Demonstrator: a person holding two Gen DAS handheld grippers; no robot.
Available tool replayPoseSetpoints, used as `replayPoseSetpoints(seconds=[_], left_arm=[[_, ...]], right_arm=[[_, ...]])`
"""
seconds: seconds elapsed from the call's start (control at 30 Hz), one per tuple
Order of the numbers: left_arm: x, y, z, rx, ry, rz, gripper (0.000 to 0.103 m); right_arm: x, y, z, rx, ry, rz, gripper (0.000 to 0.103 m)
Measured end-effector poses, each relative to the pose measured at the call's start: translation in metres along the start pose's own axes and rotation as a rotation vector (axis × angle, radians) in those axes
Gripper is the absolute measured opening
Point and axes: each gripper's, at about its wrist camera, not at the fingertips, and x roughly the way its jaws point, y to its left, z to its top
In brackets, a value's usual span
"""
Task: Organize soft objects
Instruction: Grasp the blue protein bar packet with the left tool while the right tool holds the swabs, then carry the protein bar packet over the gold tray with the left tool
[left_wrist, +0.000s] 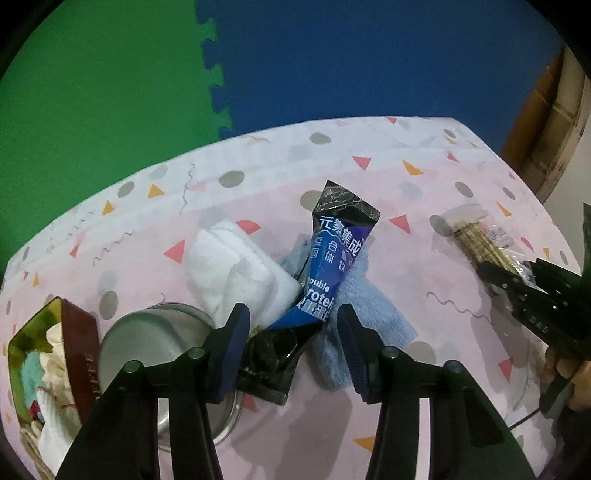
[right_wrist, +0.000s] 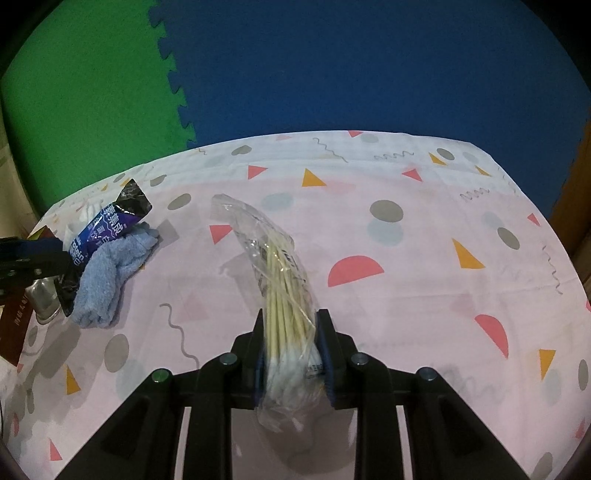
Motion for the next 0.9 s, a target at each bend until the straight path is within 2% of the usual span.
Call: replayPoseSetpoints(seconds=[0.27, 0.37, 0.6, 0.9], left_arm=[[0.018, -0.006, 0.006, 0.026, 0.025, 0.012, 0.046], [0.018, -0.006, 0.006, 0.014, 0.024, 0.017, 0.033], [0.006, -0.007, 0.003, -0.005, 0.031, -0.022, 0.019], [-0.025, -0.014, -0.016, -0.019, 0.022, -0.066, 0.018]], right_arm=[[0.000, -0.002, 0.000, 0.014, 0.001, 0.016, 0.026], [0.000, -0.002, -0.001, 0.017, 0.001, 0.020, 0.026], [0.001, -0.005, -0.001, 0.030, 0.001, 0.034, 0.026], [0.001, -0.007, -0.002, 0.042, 0.000, 0.047, 0.026]])
